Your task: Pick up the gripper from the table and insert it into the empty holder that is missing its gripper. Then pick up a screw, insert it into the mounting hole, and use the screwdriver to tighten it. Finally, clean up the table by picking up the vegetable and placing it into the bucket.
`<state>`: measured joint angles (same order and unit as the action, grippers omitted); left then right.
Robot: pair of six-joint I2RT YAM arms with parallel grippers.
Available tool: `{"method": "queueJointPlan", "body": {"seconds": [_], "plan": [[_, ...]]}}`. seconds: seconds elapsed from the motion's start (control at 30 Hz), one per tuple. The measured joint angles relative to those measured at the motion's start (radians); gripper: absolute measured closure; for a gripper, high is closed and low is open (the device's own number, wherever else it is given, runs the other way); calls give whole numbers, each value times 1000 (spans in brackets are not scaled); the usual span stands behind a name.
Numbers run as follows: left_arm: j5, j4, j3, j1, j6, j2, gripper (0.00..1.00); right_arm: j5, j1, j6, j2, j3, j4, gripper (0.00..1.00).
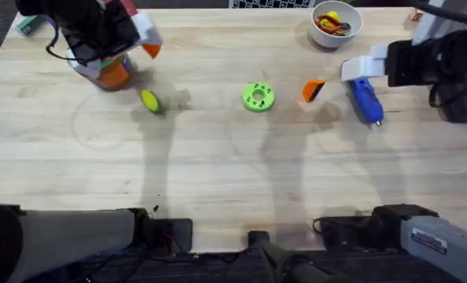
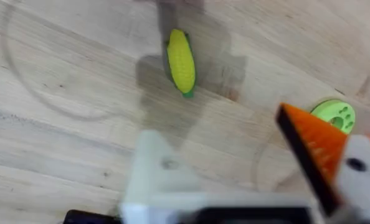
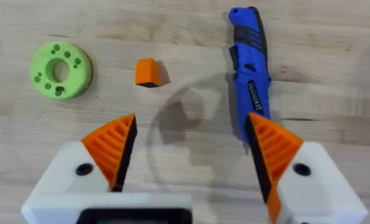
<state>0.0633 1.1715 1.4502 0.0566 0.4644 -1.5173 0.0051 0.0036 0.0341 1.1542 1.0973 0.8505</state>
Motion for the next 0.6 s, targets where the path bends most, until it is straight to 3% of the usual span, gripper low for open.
{"method": "queueJointPlan", "body": {"seconds": [0.03, 0.1, 0.27, 0.47, 0.6], "plan": [[-1, -3, 0, 0, 1, 0, 65, 0, 0, 0, 0, 0, 0, 8], [-1, -11, 0, 0, -14, 3, 19, 0, 0, 0, 0, 0, 0, 8], [2, -10, 0, 0, -95, 61, 15, 0, 0, 0, 0, 0, 0, 8], [57, -7, 0, 0, -292, 245, 16, 0, 0, 0, 0, 0, 0, 8], [85, 36, 0, 0, -364, 364, 15, 0, 0, 0, 0, 0, 1, 8]]}}
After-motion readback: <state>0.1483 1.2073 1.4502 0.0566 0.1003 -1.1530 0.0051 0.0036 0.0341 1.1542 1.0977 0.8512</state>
